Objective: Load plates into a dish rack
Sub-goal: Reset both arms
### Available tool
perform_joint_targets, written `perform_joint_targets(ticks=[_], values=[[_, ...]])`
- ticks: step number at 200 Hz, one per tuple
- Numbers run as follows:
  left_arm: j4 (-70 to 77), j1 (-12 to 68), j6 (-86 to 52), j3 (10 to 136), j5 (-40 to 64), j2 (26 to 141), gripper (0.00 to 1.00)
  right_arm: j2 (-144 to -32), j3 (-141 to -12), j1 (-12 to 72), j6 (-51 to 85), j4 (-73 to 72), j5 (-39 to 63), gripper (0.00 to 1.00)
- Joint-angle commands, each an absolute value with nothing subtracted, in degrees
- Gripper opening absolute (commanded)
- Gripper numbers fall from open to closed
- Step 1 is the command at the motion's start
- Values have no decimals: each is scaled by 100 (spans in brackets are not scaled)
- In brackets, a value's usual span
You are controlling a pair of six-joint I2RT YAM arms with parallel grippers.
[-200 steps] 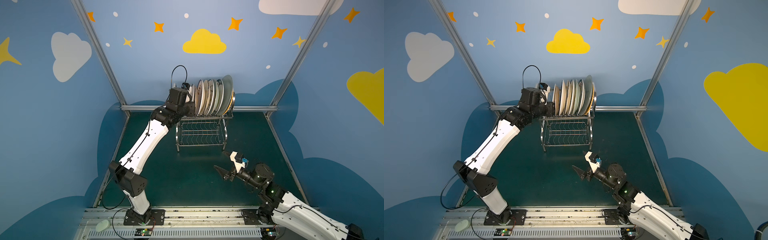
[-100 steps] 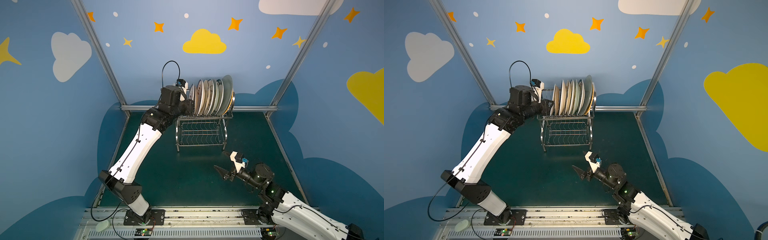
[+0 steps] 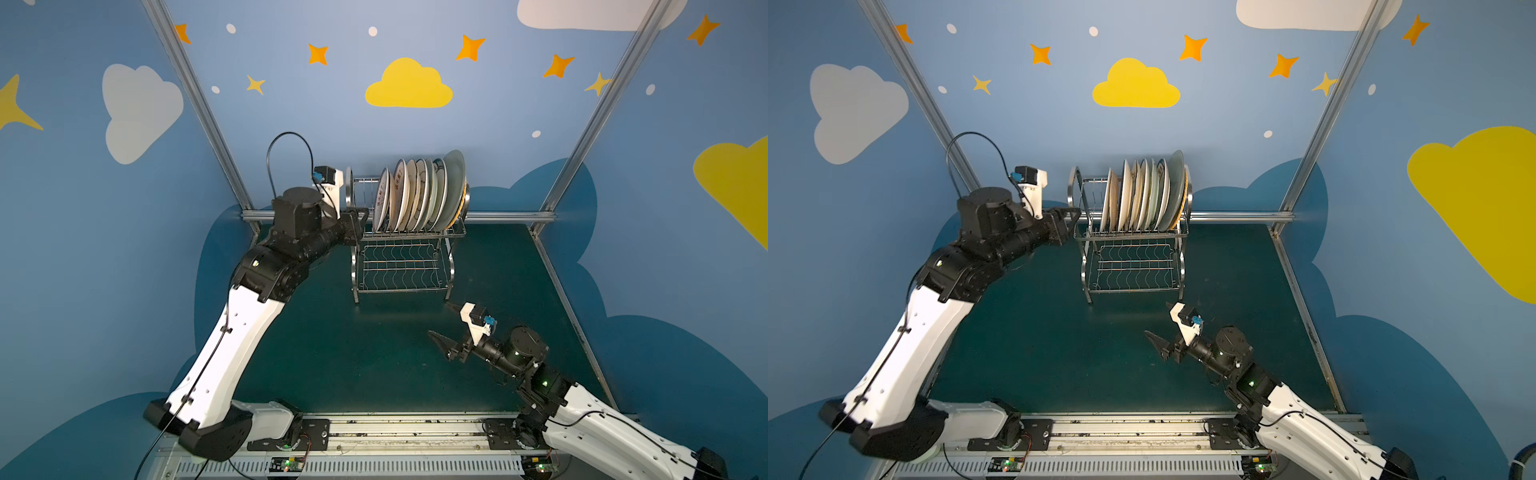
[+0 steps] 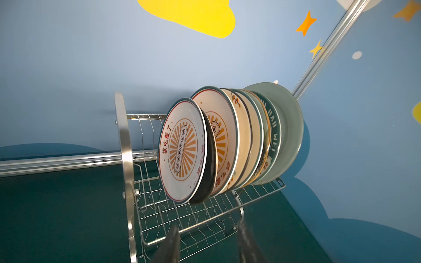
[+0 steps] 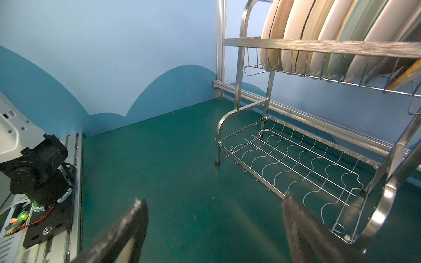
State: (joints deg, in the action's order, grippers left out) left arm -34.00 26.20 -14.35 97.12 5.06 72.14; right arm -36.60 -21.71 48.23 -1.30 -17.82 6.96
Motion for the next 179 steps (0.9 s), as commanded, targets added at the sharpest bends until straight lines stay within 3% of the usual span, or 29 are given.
perform_joint_targets(ticks=[1, 13, 21, 26, 29, 93, 137, 179], values=[[-2998, 2602, -1890, 8999, 680, 6469, 53, -3545, -2477, 4869, -53, -1587, 659, 90], [-2871, 2584, -2058, 8514, 638, 5984, 67, -3492, -2561, 4865, -51, -1439, 642, 90], [-2776, 2585, -2144, 8151, 609, 5664, 82, -3467, -2602, 4866, -58, -1350, 631, 90], [-2722, 2584, -2195, 7928, 579, 5458, 97, -3449, -2625, 4861, -76, -1305, 633, 90], [-2702, 2588, -2234, 7810, 554, 5342, 100, -3441, -2634, 4860, -94, -1282, 621, 90], [-2155, 2584, -3235, 4945, -899, 3375, 100, -3465, -3142, 4690, 280, -455, -985, 90], [-1776, 2571, -3307, 3811, -2595, 3199, 100, -3593, -3346, 3913, 263, -59, -1536, 90], [-660, 2307, -3045, 2836, -3710, 3626, 100, -3754, -3086, 2561, 576, -179, -1798, 90]])
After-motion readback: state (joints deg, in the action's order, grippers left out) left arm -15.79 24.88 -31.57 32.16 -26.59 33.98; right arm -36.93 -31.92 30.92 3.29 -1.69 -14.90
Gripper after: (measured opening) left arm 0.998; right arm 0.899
